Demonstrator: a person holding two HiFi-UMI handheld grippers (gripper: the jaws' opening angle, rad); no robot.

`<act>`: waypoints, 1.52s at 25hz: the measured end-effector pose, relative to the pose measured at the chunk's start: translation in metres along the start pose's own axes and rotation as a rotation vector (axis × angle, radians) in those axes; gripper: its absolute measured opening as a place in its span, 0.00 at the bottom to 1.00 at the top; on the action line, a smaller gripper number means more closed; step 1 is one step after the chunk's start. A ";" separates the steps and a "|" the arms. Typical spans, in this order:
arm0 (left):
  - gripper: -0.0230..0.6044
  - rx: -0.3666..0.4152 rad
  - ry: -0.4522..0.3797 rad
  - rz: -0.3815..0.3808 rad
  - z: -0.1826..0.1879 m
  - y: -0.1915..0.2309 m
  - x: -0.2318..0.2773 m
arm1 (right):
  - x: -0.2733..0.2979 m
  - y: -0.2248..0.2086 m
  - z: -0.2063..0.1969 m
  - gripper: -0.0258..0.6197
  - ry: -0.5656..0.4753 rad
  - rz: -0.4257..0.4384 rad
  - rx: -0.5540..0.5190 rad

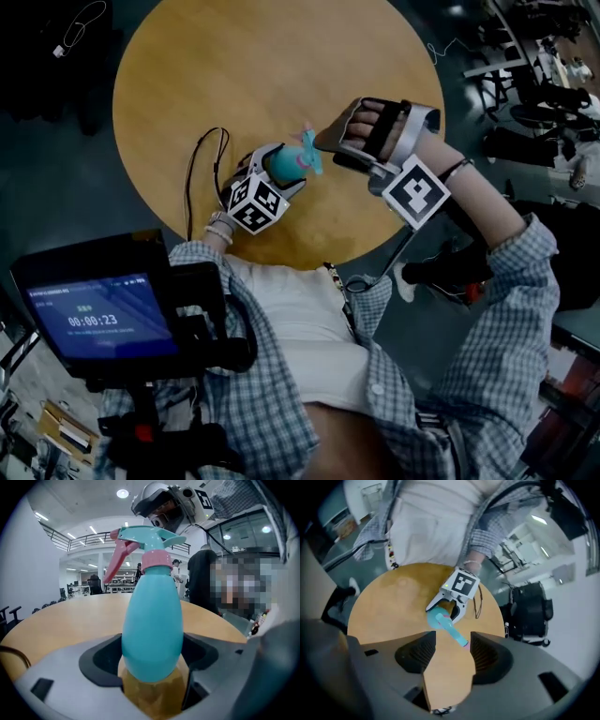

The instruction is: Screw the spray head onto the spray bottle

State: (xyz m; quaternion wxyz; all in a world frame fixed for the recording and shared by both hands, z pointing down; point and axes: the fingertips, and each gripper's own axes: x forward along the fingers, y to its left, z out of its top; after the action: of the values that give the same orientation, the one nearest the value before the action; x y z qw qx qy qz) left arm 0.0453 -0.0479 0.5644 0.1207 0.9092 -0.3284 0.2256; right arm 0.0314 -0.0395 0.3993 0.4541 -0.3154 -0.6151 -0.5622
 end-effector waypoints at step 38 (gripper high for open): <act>0.64 0.000 0.008 -0.012 0.006 -0.006 0.007 | 0.062 0.023 0.015 0.23 0.053 0.347 0.491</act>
State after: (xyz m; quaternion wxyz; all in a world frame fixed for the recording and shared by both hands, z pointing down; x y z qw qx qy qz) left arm 0.0557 -0.0497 0.5621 0.1232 0.9102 -0.3225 0.2285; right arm 0.0252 -0.0287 0.4664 0.6218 -0.2818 -0.6576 -0.3186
